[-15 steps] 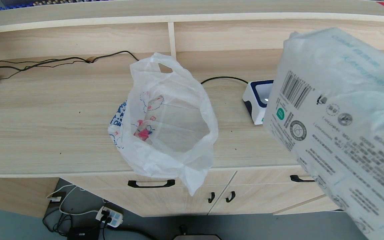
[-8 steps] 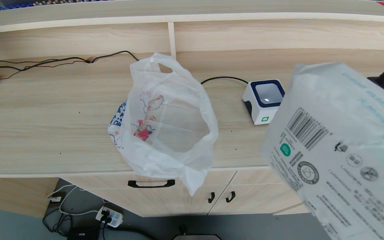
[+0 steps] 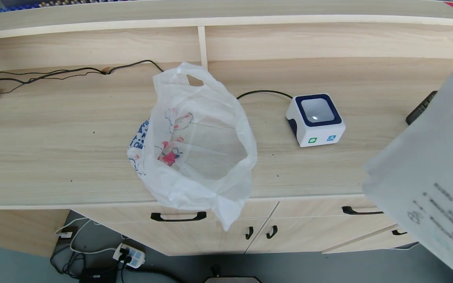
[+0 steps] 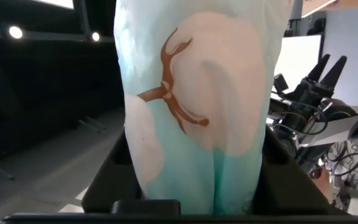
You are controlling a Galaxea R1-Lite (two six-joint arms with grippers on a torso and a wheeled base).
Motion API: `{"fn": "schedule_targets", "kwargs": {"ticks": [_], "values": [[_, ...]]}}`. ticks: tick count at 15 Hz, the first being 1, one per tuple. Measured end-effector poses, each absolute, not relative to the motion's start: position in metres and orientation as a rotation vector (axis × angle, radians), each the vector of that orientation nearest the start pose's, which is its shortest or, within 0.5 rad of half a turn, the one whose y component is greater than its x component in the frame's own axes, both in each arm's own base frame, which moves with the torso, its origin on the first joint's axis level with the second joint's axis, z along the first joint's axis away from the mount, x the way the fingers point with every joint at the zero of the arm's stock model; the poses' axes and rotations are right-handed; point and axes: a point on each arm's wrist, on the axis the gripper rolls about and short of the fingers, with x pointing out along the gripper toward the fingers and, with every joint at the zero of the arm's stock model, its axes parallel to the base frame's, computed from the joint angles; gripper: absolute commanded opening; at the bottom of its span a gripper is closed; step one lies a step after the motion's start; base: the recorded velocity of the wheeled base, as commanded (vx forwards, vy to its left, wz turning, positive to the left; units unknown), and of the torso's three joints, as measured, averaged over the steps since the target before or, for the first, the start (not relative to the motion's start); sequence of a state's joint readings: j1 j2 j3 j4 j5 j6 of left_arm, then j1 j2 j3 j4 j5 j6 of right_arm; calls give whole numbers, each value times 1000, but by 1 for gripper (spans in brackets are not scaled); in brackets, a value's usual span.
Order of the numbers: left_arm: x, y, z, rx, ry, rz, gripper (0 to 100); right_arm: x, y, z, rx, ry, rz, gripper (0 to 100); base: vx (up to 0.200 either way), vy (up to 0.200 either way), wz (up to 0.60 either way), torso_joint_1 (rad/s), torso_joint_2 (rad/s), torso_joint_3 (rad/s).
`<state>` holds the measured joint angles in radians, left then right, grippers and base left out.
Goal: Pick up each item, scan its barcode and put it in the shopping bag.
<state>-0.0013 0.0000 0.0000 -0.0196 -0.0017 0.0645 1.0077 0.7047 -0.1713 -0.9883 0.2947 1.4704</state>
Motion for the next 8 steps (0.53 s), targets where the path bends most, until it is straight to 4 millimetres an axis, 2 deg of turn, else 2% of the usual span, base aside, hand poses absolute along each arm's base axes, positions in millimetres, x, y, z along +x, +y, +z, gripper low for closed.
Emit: {"fn": "schedule_targets", "kwargs": {"ticks": [8], "values": [[-23,0,77,61,-18,-3,100,16,41,218,1457,640,1444,0,0,0,0,0,0,0]]}}
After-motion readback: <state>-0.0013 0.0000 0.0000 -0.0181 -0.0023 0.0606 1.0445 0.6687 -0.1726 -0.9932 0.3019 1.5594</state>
